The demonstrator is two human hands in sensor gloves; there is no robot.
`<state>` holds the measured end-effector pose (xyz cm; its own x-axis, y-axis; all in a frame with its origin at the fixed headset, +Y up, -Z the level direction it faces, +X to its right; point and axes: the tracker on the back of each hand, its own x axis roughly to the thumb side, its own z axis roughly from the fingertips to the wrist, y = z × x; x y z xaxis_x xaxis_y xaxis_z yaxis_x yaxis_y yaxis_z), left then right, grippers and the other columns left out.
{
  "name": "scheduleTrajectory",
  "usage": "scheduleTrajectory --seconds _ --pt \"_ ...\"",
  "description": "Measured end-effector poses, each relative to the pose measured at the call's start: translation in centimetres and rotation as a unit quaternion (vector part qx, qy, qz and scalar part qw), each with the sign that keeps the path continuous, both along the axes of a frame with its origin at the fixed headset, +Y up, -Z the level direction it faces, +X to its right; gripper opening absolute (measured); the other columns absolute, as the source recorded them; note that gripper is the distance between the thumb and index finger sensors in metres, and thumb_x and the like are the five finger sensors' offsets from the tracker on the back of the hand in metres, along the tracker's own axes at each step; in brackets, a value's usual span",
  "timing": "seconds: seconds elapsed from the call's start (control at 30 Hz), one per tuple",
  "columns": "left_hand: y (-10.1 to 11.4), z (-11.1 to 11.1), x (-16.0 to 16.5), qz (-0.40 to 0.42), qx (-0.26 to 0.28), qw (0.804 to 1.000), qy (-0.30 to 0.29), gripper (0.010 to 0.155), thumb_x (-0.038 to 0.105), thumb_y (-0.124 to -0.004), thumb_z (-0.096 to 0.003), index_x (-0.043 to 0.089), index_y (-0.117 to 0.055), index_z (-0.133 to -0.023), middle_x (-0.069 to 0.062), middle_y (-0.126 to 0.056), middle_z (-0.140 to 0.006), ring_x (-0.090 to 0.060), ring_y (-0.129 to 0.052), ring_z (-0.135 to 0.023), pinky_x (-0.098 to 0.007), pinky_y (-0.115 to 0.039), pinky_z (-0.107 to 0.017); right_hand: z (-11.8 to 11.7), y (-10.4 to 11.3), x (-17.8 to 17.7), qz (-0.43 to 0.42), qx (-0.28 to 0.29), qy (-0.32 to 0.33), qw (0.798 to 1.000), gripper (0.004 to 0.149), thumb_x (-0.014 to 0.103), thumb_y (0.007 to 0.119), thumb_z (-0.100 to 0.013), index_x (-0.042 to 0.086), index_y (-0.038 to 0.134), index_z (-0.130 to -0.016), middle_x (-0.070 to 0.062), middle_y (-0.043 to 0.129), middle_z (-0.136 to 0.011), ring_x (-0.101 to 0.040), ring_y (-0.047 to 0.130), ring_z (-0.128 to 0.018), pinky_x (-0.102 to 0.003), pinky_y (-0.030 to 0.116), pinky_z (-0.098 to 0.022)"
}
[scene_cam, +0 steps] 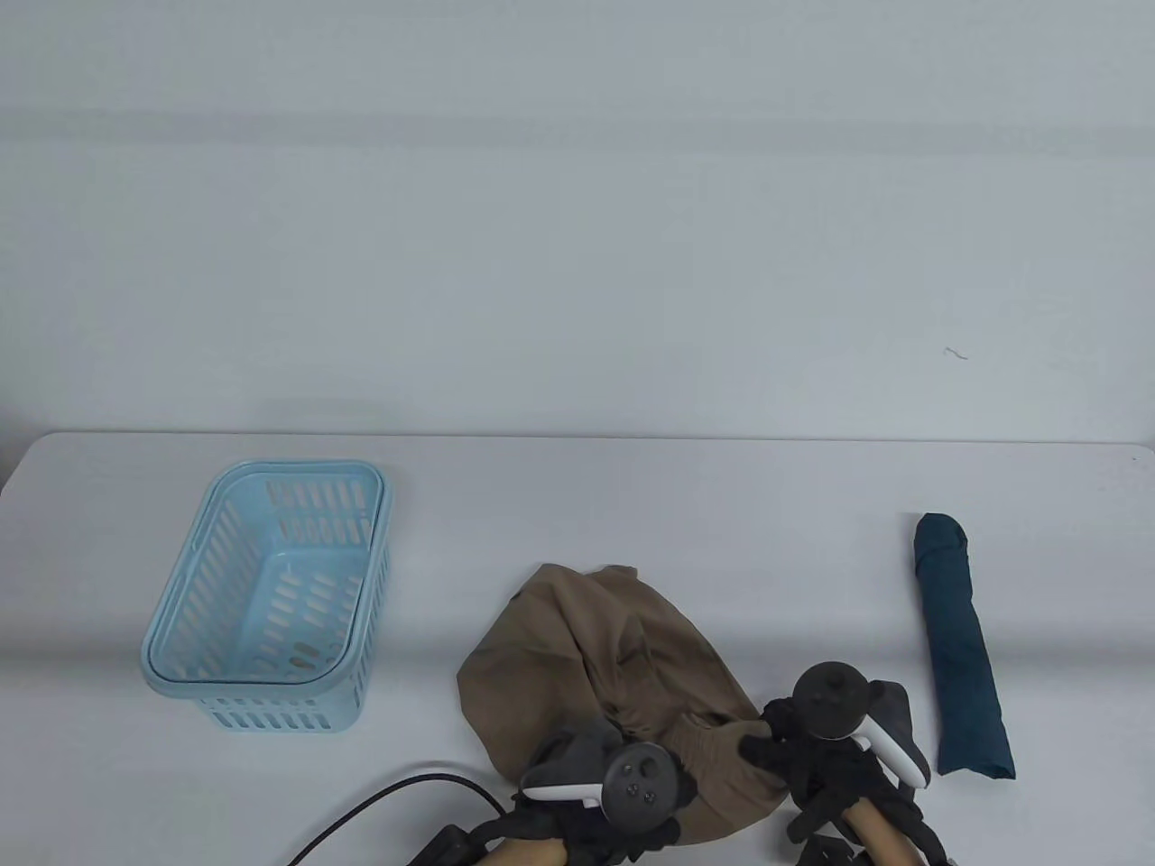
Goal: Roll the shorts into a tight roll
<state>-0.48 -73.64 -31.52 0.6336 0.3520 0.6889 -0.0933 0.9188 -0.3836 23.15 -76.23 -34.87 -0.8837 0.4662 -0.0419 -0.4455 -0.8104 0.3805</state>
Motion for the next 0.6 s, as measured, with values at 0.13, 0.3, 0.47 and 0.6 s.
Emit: scheduleTrajectory --seconds 0.13,0.3,0.47,0.6 --pt "1.9 -2.9 -0.3 -0.012 0.046 0.997 0.055 0.058 0.036 -0.063 -0.0546 0.009 -0.059 -0.106 -0.024 -0.058 -0.112 -0.053 -0.058 -0.103 -0.074 -0.030 -0.067 0.0 0.1 0.0 0.022 -0.001 0.005 1.000 0.041 0.041 0.070 -0.050 0.016 0.076 -0.083 -0.018 0.057 -0.110 -0.051 0.045 -0.103 -0.076 0.027 -0.066" --pt "1.4 -7.0 0.7 -0.120 0.110 0.980 0.117 0.057 0.037 -0.066 -0.0532 0.010 -0.065 -0.103 -0.023 -0.066 -0.109 -0.046 -0.072 -0.097 -0.073 -0.040 -0.068 0.1 0.2 -0.2 0.035 -0.004 0.010 0.999 0.041 0.040 0.070 -0.051 0.016 0.076 -0.084 -0.018 0.057 -0.110 -0.051 0.046 -0.103 -0.076 0.027 -0.066" --pt "-0.9 -9.7 1.4 -0.175 0.068 0.966 0.175 0.058 0.040 -0.067 -0.0524 0.009 -0.068 -0.102 -0.023 -0.068 -0.107 -0.046 -0.074 -0.095 -0.074 -0.042 -0.068 0.2 0.2 -0.2 0.041 -0.006 0.012 0.999 0.041 0.039 0.070 -0.051 0.015 0.076 -0.084 -0.018 0.057 -0.110 -0.051 0.046 -0.103 -0.076 0.027 -0.066" --pt "-2.5 -10.8 1.5 -0.218 0.063 0.954 0.198 0.062 0.043 -0.066 -0.0516 0.009 -0.064 -0.103 -0.024 -0.064 -0.108 -0.046 -0.072 -0.096 -0.074 -0.040 -0.068 0.1 0.1 -0.1 0.043 -0.014 0.014 0.999 0.041 0.039 0.070 -0.051 0.015 0.076 -0.084 -0.018 0.057 -0.110 -0.051 0.046 -0.103 -0.076 0.027 -0.066"
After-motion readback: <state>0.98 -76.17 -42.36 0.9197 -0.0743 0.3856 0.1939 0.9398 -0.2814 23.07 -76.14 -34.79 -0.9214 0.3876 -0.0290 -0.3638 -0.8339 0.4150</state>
